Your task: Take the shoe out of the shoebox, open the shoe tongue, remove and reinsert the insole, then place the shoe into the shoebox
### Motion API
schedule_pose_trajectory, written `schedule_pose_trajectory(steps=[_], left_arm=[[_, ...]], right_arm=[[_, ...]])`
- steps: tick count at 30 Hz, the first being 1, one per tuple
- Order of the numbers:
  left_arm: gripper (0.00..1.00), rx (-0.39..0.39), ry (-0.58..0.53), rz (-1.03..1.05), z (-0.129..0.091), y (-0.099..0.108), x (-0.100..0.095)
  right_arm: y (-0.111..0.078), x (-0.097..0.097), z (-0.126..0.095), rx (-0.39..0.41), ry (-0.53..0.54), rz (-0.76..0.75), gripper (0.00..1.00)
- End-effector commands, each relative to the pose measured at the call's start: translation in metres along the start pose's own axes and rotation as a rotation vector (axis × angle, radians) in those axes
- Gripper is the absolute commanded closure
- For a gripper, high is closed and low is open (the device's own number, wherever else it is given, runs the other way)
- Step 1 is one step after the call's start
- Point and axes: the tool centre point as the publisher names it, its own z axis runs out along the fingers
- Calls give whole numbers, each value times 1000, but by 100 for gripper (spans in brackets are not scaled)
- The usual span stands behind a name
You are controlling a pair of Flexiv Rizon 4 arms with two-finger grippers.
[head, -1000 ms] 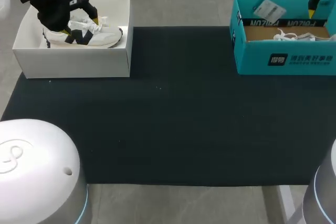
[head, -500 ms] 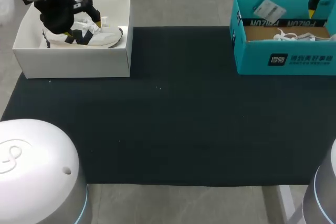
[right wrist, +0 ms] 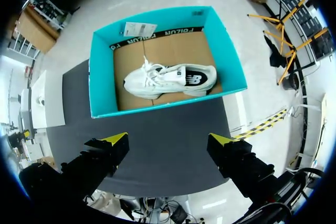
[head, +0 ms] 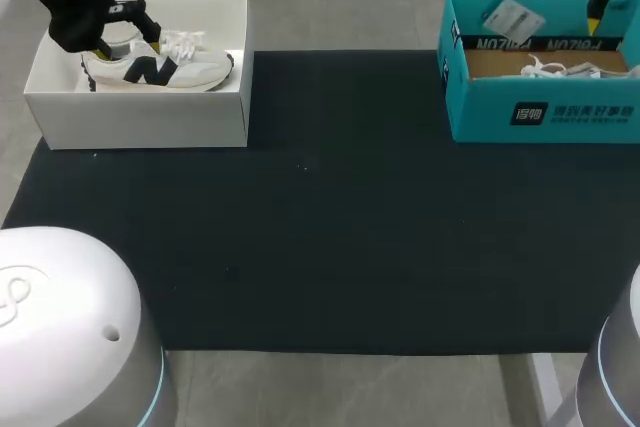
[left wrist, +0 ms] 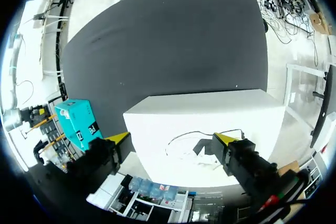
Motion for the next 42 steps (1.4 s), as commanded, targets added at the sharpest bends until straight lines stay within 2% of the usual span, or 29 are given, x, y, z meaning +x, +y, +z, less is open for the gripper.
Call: schedule_pose_trajectory(steps=[1,5,8,14,18,23,28,34,39,40,42], left_arm=[[0,84,12,30,1,22,17],[0,65,49,70,-1,32,28],[0,34,128,60,4,40,38],[0,-5,206,2,16,55,62],[0,-44,274,-29,13,70,80],[0,0,325,-45,19,90,107],[0,19,369,-50,27,100,125],[0,49,468,-53,44,101,146],[0,74,493,-118,49,100,168],[0,110,476,-119,50,99,171],[0,110,476,-119,50,99,171]], right_arm=[[0,0,0,-1,2,-1,0],[0,0,0,-1,2,-1,0],[0,0,0,-1,2,-1,0],[0,0,0,-1,2,-1,0],[0,0,0,-1,2,-1,0],[0,0,0,-1,2,-1,0],[0,0,0,-1,2,-1,0],[0,0,0,-1,2,-1,0],[0,0,0,-1,2,-1,0],[0,0,0,-1,2,-1,0],[0,0,0,-1,2,-1,0]])
